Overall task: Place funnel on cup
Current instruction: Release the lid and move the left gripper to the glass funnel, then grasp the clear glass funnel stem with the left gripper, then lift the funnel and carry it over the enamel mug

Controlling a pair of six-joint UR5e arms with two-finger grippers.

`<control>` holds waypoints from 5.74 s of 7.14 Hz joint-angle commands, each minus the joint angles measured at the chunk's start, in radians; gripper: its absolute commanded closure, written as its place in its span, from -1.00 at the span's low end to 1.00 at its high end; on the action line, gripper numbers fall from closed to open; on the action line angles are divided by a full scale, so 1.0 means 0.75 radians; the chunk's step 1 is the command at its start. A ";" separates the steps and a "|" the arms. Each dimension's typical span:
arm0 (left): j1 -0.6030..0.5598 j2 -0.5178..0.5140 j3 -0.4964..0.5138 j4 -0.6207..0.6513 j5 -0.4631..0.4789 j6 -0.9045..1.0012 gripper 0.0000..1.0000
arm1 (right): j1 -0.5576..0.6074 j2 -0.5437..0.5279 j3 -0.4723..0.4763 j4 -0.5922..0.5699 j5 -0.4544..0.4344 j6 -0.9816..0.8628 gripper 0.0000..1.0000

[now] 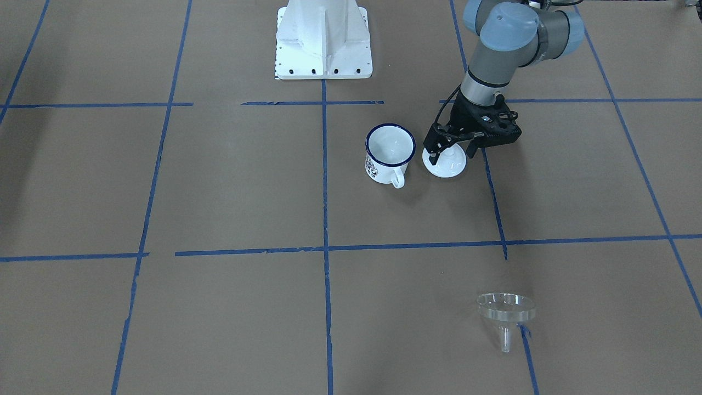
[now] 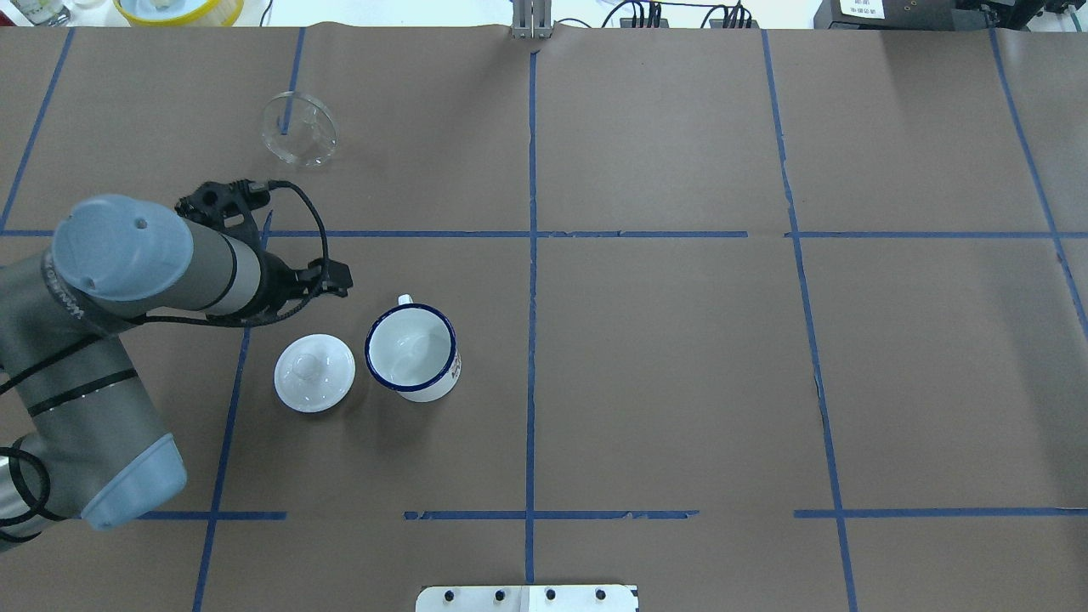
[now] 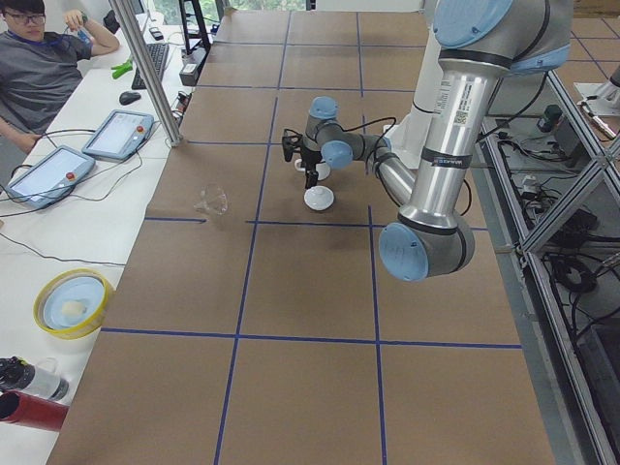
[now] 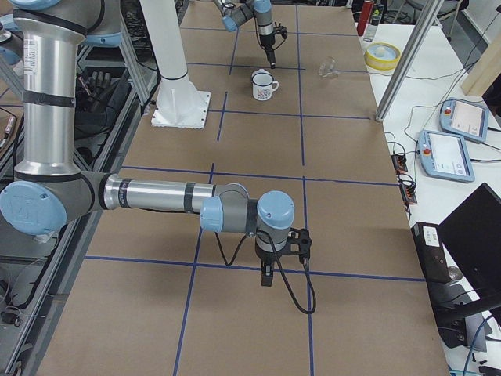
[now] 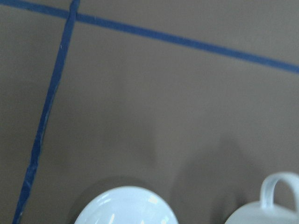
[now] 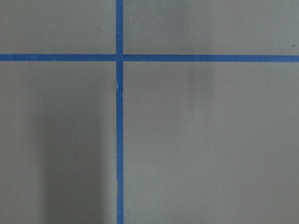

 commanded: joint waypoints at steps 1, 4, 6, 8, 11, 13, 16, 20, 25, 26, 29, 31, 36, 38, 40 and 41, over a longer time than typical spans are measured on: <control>-0.090 -0.020 0.019 -0.212 0.128 -0.462 -1.00 | 0.000 0.000 0.001 0.000 0.000 0.000 -1.00; -0.082 -0.160 0.366 -0.414 0.400 -1.052 -1.00 | 0.000 0.000 0.001 0.000 0.000 0.000 -1.00; -0.092 -0.224 0.624 -0.697 0.590 -1.371 -1.00 | 0.000 0.000 0.001 0.000 0.000 0.000 -1.00; -0.133 -0.232 0.729 -0.721 0.648 -1.426 -1.00 | 0.000 0.000 0.001 0.000 0.000 0.000 -1.00; -0.178 -0.314 0.903 -0.819 0.640 -1.383 -1.00 | 0.000 0.000 0.001 0.000 0.000 0.000 -1.00; -0.180 -0.330 0.962 -0.877 0.638 -1.310 -0.73 | 0.000 0.000 0.001 0.000 0.000 0.000 -1.00; -0.196 -0.335 0.967 -0.913 0.620 -1.295 -0.56 | 0.000 0.000 0.001 0.000 0.000 0.000 -1.00; -0.242 -0.341 0.967 -0.930 0.566 -1.295 1.00 | 0.000 0.000 0.001 0.000 0.000 0.000 -1.00; -0.331 -0.351 0.747 -0.918 0.453 -1.210 1.00 | 0.000 0.000 0.001 0.000 0.000 0.000 -1.00; -0.346 -0.333 0.612 -0.869 0.338 -1.110 1.00 | 0.000 0.000 0.001 0.000 0.000 0.000 -1.00; -0.350 -0.349 0.107 -0.157 0.068 -0.872 1.00 | 0.000 0.000 0.001 0.000 0.000 0.000 -1.00; -0.348 -0.530 -0.076 0.413 -0.085 -0.739 1.00 | 0.000 0.000 0.001 0.000 0.000 0.000 -1.00; -0.160 -0.956 0.098 1.434 -0.307 -0.114 1.00 | 0.000 0.000 0.001 0.000 0.000 0.000 -1.00; -0.044 -0.889 0.162 1.250 -0.340 -0.101 1.00 | 0.000 0.000 0.001 0.000 0.000 0.000 -1.00; 0.028 -0.752 0.177 1.071 -0.334 -0.113 1.00 | 0.000 0.000 0.001 0.000 0.000 0.000 -1.00; 0.041 -0.750 0.224 1.036 -0.334 -0.113 1.00 | 0.000 0.000 0.001 0.000 0.000 0.000 -1.00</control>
